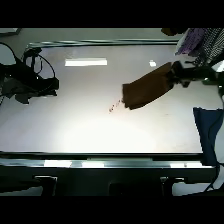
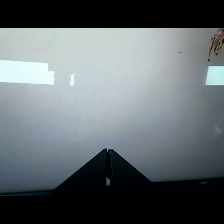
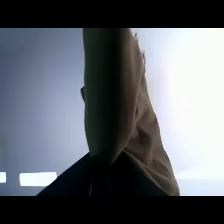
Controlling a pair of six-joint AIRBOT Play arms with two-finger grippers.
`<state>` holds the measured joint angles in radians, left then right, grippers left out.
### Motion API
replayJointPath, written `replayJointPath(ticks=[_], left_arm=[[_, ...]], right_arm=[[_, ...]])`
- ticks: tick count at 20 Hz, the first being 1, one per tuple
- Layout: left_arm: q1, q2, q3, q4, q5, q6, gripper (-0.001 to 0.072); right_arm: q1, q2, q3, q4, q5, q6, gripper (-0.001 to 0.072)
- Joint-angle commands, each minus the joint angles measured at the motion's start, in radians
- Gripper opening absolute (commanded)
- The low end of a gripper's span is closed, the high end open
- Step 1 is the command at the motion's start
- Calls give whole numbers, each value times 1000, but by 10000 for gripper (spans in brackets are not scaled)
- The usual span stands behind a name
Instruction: Fold the clothes and pants, and hang the long-sleeved shirts on hangers.
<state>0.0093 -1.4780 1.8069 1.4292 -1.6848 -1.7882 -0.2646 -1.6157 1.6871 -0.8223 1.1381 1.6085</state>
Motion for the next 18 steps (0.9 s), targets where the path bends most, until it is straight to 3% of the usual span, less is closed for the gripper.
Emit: replayJointPath(ticks=[1,5,9,18], left_arm=[[0,-1,0,0,-2,1,20],[0,-1,0,1,-2,9,20],[0,-1,0,5,-2,13,20],[0,-1,0,4,-16,13,20]], right_arm=[[-121,1,138,-105,-23,135,31],[-277,2,156,-142,-89,257,30],[-399,8,156,-182,-63,343,30],[-442,103,156,-642,177,592,29]])
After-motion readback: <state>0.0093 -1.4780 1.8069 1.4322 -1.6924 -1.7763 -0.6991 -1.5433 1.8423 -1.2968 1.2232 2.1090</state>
